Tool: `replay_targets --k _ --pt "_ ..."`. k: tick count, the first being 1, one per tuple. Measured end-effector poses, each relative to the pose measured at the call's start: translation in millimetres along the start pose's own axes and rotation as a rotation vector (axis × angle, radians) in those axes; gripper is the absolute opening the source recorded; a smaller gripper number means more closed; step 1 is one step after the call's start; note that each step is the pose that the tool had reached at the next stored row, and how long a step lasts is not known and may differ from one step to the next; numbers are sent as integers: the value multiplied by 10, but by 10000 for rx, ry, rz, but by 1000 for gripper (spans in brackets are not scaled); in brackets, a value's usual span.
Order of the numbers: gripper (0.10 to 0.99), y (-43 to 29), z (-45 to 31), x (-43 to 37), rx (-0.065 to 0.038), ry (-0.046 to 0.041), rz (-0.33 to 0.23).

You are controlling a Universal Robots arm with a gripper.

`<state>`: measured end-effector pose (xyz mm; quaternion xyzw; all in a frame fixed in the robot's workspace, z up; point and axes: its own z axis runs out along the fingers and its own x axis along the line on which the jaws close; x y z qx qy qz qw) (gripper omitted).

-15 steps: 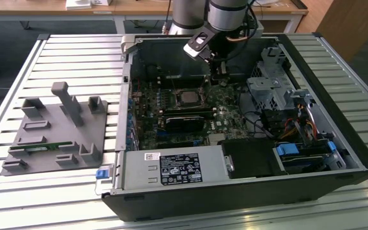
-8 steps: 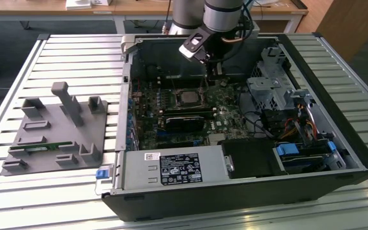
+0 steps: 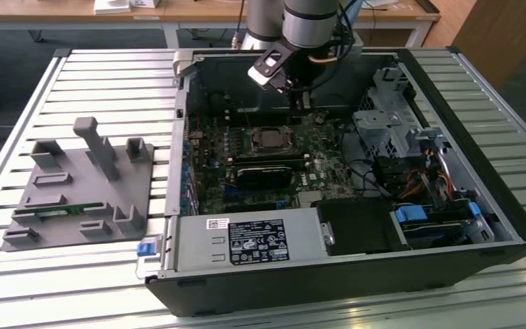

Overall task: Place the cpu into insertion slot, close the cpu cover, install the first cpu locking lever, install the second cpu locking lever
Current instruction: 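Close the cpu cover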

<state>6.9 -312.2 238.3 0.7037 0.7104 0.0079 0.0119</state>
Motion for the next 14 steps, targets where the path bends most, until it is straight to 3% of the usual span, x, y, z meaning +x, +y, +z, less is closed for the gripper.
replay_targets --k 5,10,14 --pt "106 -39 53 -5 5 1 0" --pt "106 -181 80 -4 7 0 -1" --pt "106 -224 103 -31 13 -2 -1"
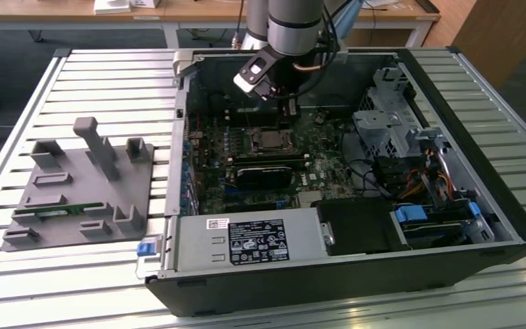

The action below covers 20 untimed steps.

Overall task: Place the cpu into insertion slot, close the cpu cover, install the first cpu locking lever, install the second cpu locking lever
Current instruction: 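Close the cpu cover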

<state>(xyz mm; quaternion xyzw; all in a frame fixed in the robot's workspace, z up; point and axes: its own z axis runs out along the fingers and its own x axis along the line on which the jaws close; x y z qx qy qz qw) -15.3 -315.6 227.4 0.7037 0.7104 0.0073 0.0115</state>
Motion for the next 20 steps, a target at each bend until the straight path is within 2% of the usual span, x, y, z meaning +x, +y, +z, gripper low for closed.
replay_targets --k 3,7,12,18,20 --pt "106 -46 28 -37 3 2 1" --pt "106 -149 64 -41 10 2 0" --pt "106 -210 116 -50 52 2 -9" --pt "106 -349 146 -48 55 3 -13" --pt "106 -374 154 -48 54 4 -12"
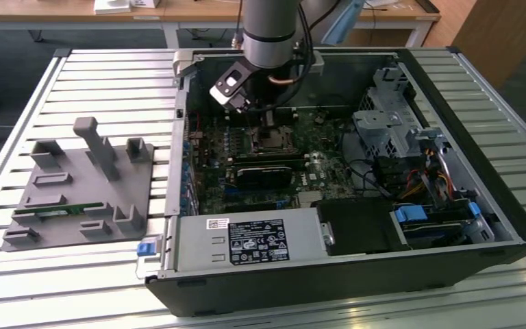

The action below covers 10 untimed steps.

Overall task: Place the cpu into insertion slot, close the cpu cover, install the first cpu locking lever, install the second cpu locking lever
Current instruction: 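Close the cpu cover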

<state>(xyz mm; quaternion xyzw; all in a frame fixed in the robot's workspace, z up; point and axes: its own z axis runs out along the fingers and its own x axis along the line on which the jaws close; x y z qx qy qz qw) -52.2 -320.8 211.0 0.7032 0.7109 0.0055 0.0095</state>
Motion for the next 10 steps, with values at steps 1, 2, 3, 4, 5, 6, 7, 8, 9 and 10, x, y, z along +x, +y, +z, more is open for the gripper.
replay_targets --k 1,2,3,4,5,6,7,8,9,10 --pt "106 -5 9 1 0 0 0" --pt "106 -8 21 1 1 0 0" --pt "106 -10 34 1 1 -1 -1" --pt "106 -12 46 2 1 -1 -1" --pt "106 -14 57 2 1 -1 -1" --pt "106 -15 65 2 1 0 -1" --pt "106 -15 71 2 1 1 -1" --pt "106 -15 77 2 1 2 -1" --pt "106 -15 84 2 2 1 -1" --pt "106 -16 91 2 2 1 -1"
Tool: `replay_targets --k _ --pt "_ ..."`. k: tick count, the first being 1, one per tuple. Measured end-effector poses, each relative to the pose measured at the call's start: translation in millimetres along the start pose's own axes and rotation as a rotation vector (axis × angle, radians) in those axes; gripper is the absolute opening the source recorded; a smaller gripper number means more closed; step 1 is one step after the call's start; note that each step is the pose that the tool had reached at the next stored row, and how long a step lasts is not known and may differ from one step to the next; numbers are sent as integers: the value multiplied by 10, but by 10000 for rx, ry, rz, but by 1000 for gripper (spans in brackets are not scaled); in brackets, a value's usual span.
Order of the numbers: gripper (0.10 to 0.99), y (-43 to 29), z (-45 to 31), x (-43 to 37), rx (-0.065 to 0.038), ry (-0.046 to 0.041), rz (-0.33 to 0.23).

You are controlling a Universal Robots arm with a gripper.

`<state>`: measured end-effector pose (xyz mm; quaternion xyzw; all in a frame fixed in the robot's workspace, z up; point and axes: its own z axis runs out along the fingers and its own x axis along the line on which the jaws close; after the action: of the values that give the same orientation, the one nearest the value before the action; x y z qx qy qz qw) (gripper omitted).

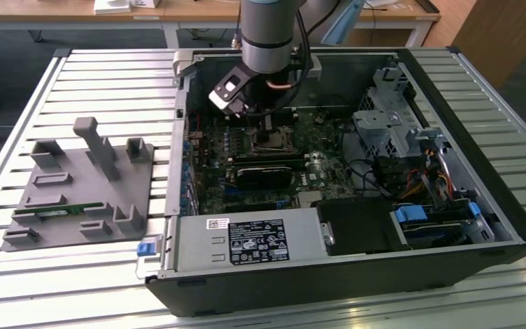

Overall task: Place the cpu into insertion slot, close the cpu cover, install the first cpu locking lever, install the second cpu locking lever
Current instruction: 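Close the cpu cover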

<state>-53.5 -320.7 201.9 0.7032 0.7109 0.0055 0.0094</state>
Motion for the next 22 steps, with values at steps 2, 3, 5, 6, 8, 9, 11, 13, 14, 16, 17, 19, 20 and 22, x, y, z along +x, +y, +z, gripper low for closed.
replay_targets --k 2,3,5,6,8,9,11,13,14,16,17,19,20,22 --pt "106 0 12 0 0 0 0" --pt "106 -1 17 0 3 -2 0" --pt "106 6 23 -1 6 -8 1" --pt "106 21 24 -1 7 -7 2" --pt "106 65 31 2 1 4 1" --pt "106 75 31 2 2 0 0" --pt "106 79 21 4 -4 9 1" --pt "106 80 -39 5 -1 6 1" --pt "106 80 -80 4 3 1 0" --pt "106 81 -118 4 3 1 1" --pt "106 85 -117 4 2 2 -1" --pt "106 101 -118 3 3 0 0" --pt "106 116 -117 3 4 0 0" --pt "106 150 -117 2 10 0 -1"
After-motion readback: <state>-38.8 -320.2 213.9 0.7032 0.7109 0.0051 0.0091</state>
